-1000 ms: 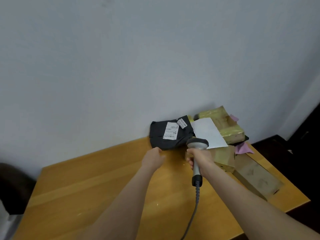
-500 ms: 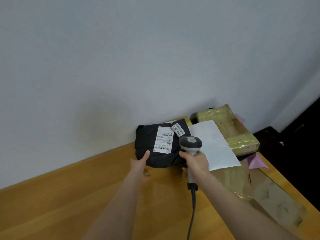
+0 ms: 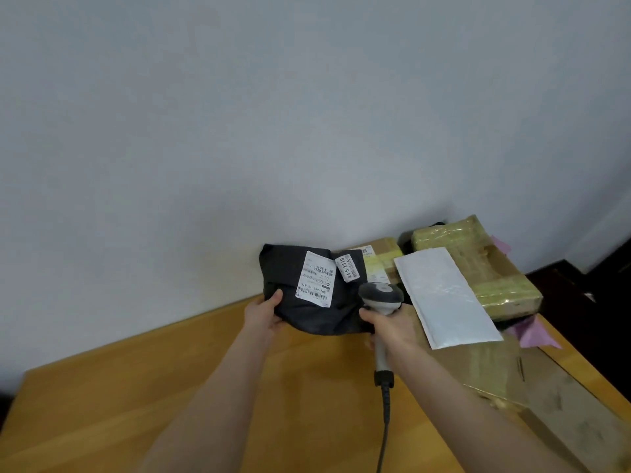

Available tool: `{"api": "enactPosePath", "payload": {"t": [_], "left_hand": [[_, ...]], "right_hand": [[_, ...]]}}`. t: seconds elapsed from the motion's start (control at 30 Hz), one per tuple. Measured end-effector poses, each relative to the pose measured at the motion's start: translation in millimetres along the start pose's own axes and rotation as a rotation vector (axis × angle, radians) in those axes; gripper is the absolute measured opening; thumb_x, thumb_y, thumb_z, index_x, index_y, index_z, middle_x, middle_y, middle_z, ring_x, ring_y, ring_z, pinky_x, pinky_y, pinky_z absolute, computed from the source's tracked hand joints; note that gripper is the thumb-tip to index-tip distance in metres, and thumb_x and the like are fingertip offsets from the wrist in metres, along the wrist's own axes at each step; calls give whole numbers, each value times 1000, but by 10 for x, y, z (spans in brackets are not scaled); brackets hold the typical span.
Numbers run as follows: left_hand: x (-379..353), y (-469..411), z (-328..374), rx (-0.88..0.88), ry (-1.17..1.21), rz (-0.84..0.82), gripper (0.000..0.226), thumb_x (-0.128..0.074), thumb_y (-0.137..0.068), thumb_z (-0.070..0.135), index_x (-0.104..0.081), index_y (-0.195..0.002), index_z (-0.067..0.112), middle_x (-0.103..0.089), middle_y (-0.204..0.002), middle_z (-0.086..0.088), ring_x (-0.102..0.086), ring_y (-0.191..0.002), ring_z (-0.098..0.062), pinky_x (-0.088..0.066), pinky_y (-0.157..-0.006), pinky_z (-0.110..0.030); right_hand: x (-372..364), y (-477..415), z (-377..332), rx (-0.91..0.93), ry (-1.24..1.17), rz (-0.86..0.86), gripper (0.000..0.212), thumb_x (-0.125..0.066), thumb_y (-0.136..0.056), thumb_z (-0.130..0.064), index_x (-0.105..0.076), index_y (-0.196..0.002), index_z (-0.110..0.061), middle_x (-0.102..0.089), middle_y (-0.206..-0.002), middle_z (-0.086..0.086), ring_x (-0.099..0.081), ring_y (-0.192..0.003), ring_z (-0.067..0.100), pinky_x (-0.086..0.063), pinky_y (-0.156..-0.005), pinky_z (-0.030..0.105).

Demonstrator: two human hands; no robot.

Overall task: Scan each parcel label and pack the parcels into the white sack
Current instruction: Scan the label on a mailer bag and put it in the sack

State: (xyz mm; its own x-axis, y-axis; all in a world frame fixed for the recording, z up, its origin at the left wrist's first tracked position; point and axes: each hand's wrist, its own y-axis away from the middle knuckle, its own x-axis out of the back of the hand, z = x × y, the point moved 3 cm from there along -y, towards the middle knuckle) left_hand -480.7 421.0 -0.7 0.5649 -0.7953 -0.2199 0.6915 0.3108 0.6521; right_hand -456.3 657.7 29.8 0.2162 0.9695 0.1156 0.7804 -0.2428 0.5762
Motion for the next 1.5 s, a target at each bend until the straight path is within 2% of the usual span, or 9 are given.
{"api": "enactPosePath", "payload": {"t": [0.1, 0.23, 0.43, 0.57, 0.77, 0.93, 1.1, 1.23, 1.5], "left_hand": [[212, 305, 154, -73, 63, 7, 28, -62, -90, 5, -52, -117, 3, -61, -120, -20, -61, -99, -33, -51, -87, -50], [486, 827, 208, -162, 82, -48, 34, -57, -92, 2, -51, -125, 8, -61, -119, -16, -61, -98, -32, -52, -79, -47], [953, 1550, 139, -232, 149, -68, 14, -53, -97, 19, -61, -108, 13, -72, -101, -7, -66, -92, -26, -55, -67, -41], [1325, 1907, 107, -216, 19, -57, 19, -59, -94, 17, -60, -111, 10, -69, -107, -9, -67, -92, -27, -55, -74, -43], [1867, 2164, 69, -176, -175, 47, 32, -65, -86, 0, -56, -116, 4, -65, -109, -13, -62, -95, -28, -54, -70, -40], [2299, 2183, 85, -266, -82, 137, 33, -63, -87, -1, -54, -118, 5, -61, -112, -11, -57, -105, -27, -51, -79, -42], [2770, 2147, 156, -253, -66, 125, 26, -67, -86, 3, -57, -110, 8, -61, -112, -8, -55, -108, -25, -51, -85, -43], [3044, 2117, 203, -244, -82, 104, 17, -67, -86, 4, -59, -98, 12, -63, -108, -7, -55, -105, -24, -50, -85, -42], [3322, 2170, 170, -260, -52, 131, 27, -64, -87, 1, -56, -112, 9, -61, -106, -6, -54, -100, -22, -46, -93, -45]], "right_hand": [[1, 220, 13, 36, -8, -17, 23, -77, -80, -19, -55, -86, -17, -62, -83, 5, -62, -73, 24, -52, -57, 33], [-79, 580, 121, 5, -98, -131, 36, -79, -79, -17, -60, -107, -5, -68, -99, 14, -66, -92, 34, -54, -85, 45], [-154, 1052, 406, -86, -193, -202, 30, -80, -77, -8, -57, -97, -6, -66, -88, 14, -65, -77, 31, -56, -63, 40], [-213, 1351, 584, -43, -99, -220, 28, -77, -79, -5, -57, -99, -5, -64, -86, 10, -64, -79, 30, -56, -83, 49], [-338, 1698, 596, 100, 36, -204, 31, -71, -79, 0, -54, -103, -6, -60, -88, 9, -61, -89, 32, -53, -89, 49], [-554, 2177, 698, 181, 111, -180, 23, -72, -81, -9, -55, -98, -9, -57, -81, 2, -55, -77, 23, -48, -66, 38], [-917, 2847, 905, 114, 32, -405, 9, -69, -83, -7, -65, -89, -1, -65, -64, 11, -53, -49, 18, -43, -48, 29], [-1166, 3256, 1032, 110, 20, -451, 5, -66, -85, -7, -65, -83, -2, -60, -54, 9, -48, -43, 16, -40, -46, 27], [-1282, 3630, 1143, 142, 75, -487, 6, -64, -82, -5, -62, -77, -3, -58, -53, 9, -47, -40, 14, -39, -43, 25]]}}
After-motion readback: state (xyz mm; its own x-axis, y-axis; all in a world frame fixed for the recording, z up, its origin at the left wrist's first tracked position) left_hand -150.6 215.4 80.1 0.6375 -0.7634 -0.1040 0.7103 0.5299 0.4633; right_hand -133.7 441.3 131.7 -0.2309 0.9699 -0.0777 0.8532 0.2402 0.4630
